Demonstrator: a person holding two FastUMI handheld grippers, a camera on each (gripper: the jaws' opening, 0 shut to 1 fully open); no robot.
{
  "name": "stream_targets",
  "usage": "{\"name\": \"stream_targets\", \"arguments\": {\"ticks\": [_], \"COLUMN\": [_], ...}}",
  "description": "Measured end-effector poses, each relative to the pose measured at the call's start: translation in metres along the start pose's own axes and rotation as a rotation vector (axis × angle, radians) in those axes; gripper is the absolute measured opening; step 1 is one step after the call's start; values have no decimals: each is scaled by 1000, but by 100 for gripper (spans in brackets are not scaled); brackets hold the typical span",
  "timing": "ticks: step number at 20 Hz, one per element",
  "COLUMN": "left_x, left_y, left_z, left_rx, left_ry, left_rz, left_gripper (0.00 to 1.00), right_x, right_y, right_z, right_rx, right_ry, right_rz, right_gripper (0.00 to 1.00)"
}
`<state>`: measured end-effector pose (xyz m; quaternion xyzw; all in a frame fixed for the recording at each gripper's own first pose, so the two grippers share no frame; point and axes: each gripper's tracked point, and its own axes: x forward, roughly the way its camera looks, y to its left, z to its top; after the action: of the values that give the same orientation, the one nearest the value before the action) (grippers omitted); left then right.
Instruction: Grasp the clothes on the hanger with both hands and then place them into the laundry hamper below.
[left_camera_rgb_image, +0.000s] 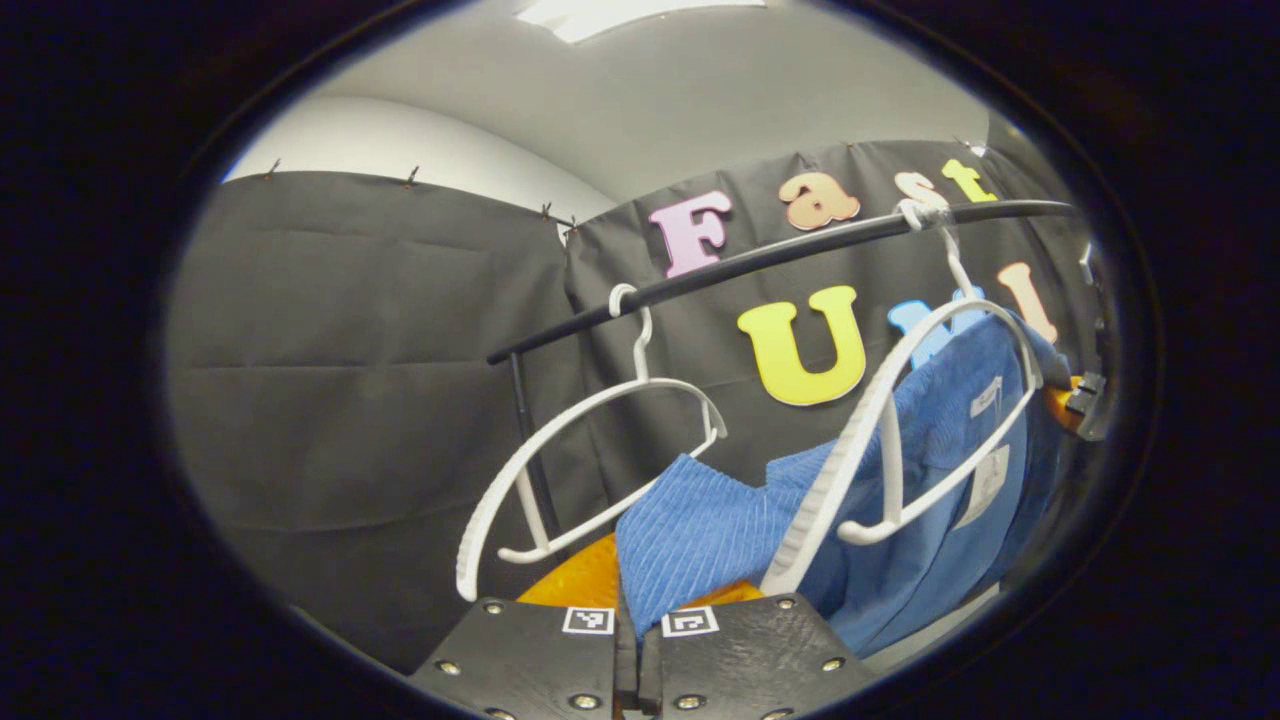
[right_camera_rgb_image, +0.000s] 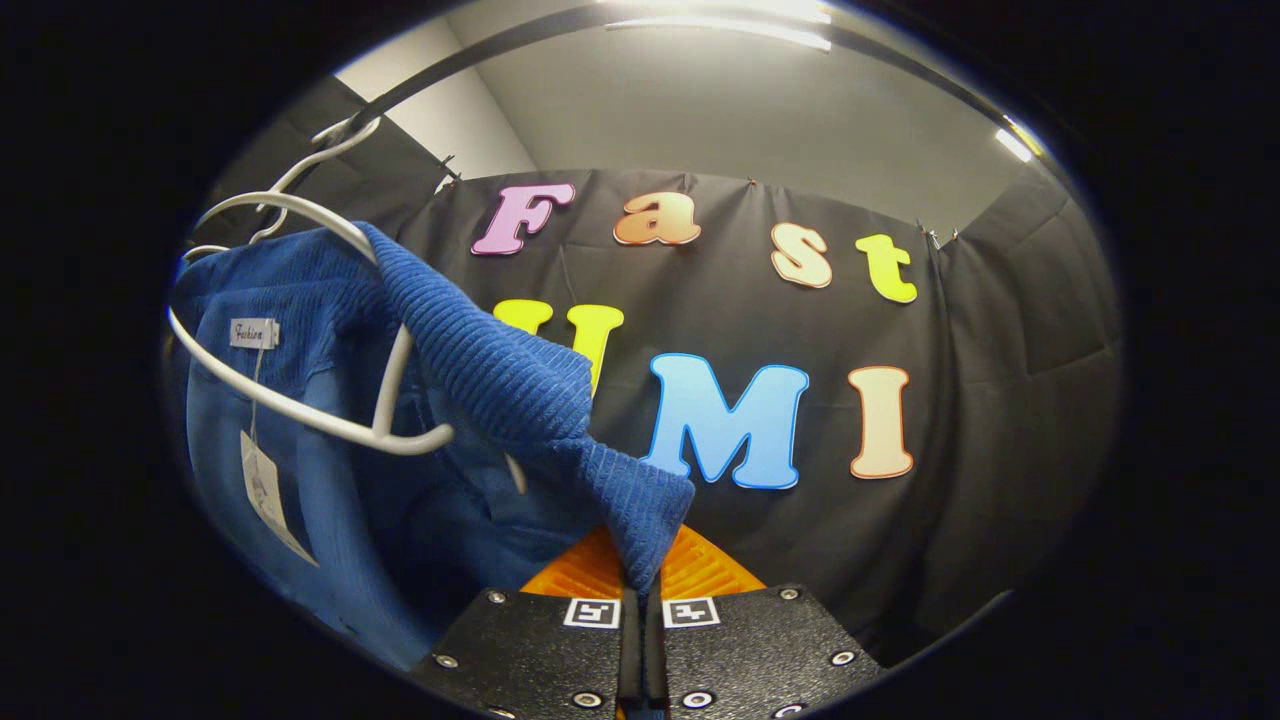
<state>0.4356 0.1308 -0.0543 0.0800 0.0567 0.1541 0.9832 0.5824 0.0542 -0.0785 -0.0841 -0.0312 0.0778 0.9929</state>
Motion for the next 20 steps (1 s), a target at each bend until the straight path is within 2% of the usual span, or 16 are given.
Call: {"name": "stream_targets", "arguments": {"ticks": [6, 8, 13, 17, 20], "left_x": [-18, -20, -31, -40, -33], "left_y": [-20, -26, -50, -78, -86], "left_z": [-49, -62, -87, -91, -83], "left_rx": [-40, -50, -37, -67, -103], "left_ry": [70, 93, 123, 121, 102], "left_rz": [-23, -30, -67, -96, -104], "left_gripper": [4, 4, 4, 4, 4], "right_x": [-17, -15, -19, -2, 3], "right_y": [15, 12, -11, -44, -51], "right_z": [-16, -16, 0, 46, 56], "right_rx": [44, 114, 197, 298, 328], "right_ry": [40, 58, 51, -54, -81], "right_rz": [56, 56, -14, -126, -170], "right_gripper": [1, 1, 1, 1, 0]}}
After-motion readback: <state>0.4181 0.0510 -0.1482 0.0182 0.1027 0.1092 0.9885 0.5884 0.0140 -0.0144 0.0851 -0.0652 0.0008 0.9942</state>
